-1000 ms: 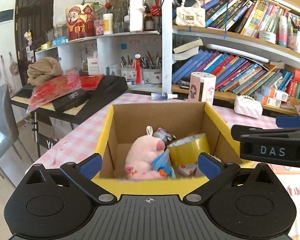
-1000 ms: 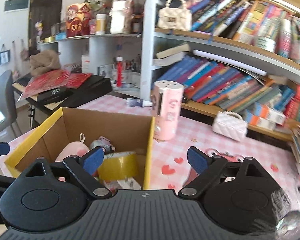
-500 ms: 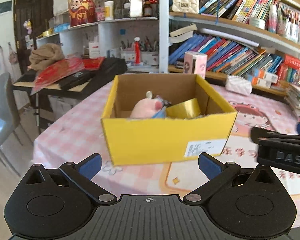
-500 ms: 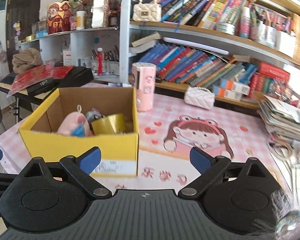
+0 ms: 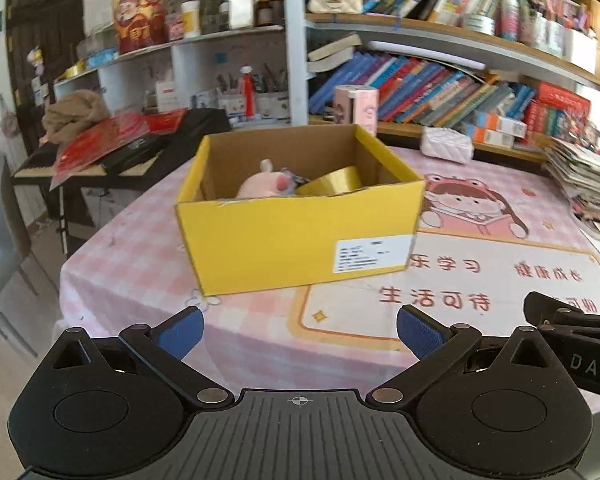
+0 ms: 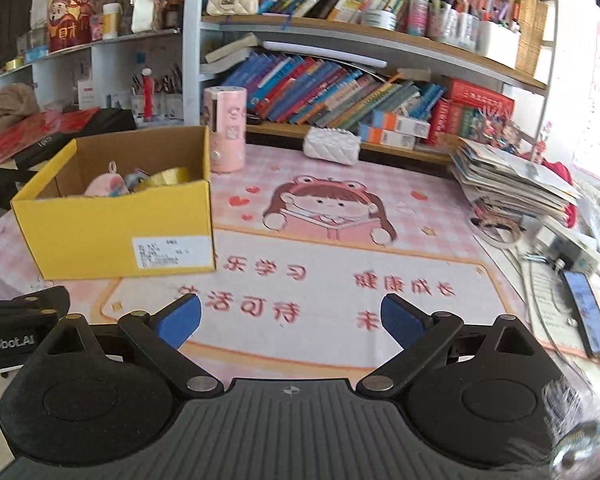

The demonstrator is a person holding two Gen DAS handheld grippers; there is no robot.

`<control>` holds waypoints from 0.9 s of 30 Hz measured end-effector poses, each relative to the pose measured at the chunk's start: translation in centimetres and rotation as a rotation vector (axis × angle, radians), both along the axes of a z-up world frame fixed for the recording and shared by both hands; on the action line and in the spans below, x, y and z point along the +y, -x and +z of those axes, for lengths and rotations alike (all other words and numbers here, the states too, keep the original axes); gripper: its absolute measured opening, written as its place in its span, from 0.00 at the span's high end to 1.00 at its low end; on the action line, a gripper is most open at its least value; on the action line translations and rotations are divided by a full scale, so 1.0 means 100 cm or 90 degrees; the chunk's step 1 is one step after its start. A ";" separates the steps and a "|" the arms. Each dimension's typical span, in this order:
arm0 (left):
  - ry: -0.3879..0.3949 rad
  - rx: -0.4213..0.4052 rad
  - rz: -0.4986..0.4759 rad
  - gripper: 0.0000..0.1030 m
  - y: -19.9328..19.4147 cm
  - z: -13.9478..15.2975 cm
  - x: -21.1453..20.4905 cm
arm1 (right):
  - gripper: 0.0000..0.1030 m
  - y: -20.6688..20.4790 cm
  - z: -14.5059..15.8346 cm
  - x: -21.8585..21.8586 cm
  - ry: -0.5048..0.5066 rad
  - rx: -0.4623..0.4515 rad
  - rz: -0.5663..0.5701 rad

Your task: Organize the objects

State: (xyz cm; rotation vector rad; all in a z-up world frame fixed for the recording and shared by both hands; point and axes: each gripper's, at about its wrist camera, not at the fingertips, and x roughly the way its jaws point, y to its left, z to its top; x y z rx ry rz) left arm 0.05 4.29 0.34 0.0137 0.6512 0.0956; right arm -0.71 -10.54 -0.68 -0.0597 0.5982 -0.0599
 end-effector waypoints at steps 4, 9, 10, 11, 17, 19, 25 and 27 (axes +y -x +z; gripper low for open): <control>-0.004 -0.002 -0.011 0.00 0.000 0.002 -0.007 | 0.02 0.005 0.002 -0.007 -0.001 0.001 -0.022; -0.012 -0.005 -0.015 0.00 -0.002 0.004 -0.015 | 0.00 0.006 0.003 -0.015 -0.010 0.003 -0.037; -0.013 -0.003 -0.015 0.00 -0.003 0.004 -0.016 | 0.00 0.006 0.003 -0.016 -0.008 0.004 -0.038; -0.013 -0.002 -0.014 0.00 -0.004 0.004 -0.018 | 0.00 0.006 0.003 -0.017 -0.005 0.004 -0.039; -0.024 -0.007 -0.022 0.00 -0.004 0.006 -0.025 | 0.00 0.004 0.003 -0.025 -0.006 0.010 -0.046; -0.024 -0.007 -0.023 0.00 -0.004 0.006 -0.028 | 0.00 0.003 0.003 -0.026 -0.003 0.010 -0.048; -0.028 -0.003 -0.029 0.00 -0.005 0.004 -0.034 | 0.00 0.004 0.001 -0.032 -0.004 0.017 -0.056; -0.028 -0.001 -0.030 0.00 -0.005 0.004 -0.036 | 0.00 0.005 0.000 -0.033 -0.004 0.019 -0.058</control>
